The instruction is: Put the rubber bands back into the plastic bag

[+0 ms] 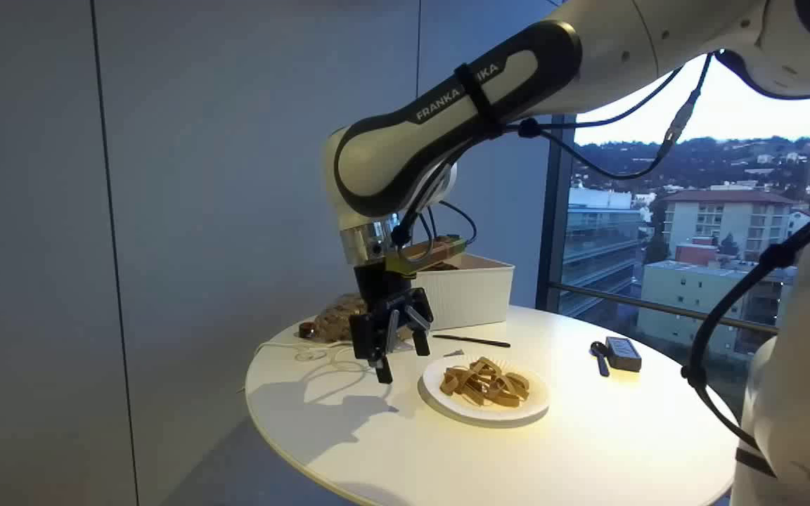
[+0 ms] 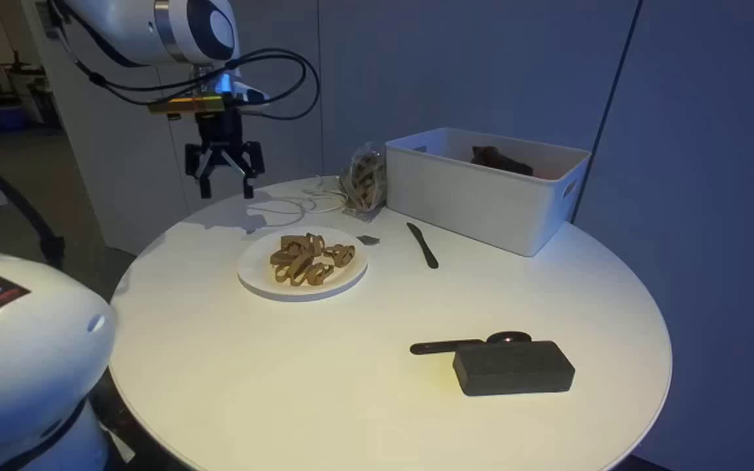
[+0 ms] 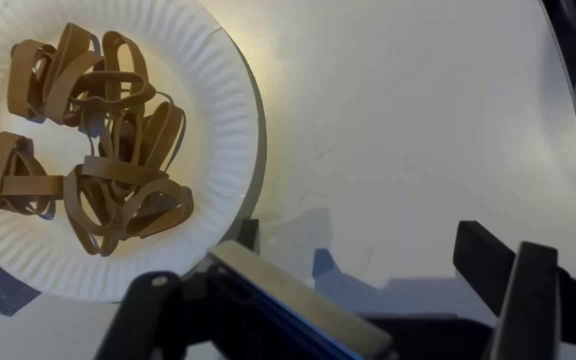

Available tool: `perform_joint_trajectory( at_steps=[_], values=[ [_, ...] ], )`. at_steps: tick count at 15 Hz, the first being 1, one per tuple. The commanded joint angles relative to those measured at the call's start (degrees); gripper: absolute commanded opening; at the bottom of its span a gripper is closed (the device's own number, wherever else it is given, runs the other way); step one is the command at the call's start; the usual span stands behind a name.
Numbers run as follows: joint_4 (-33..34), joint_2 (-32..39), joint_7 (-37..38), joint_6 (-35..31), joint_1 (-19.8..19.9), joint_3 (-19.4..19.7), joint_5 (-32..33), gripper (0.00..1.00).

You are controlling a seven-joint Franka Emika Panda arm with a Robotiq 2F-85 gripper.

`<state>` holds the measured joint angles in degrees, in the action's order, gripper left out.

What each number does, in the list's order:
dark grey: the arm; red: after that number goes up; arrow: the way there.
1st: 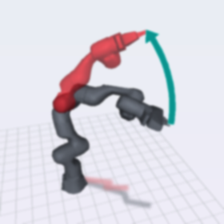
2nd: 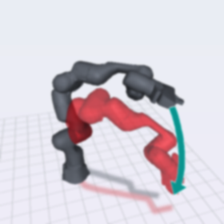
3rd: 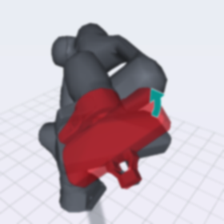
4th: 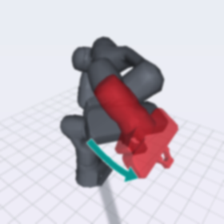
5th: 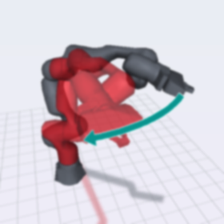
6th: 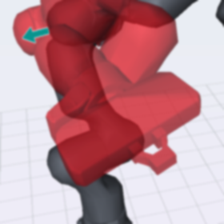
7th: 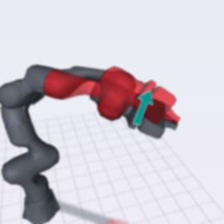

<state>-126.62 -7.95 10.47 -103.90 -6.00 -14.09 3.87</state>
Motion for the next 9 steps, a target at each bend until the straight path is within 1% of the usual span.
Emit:
perform_joint_trajectory(
  at_steps=[1,5,9],
  values=[
    [0.28,0.07,0.15,0.10,-1.26,1.20,0.16,1.00],
    [0.43,-0.10,0.76,0.05,-1.19,1.27,0.34,1.00],
    [-2.70,-4.63,4.00,-1.42,-0.02,3.24,-0.49,1.00]
  ],
)
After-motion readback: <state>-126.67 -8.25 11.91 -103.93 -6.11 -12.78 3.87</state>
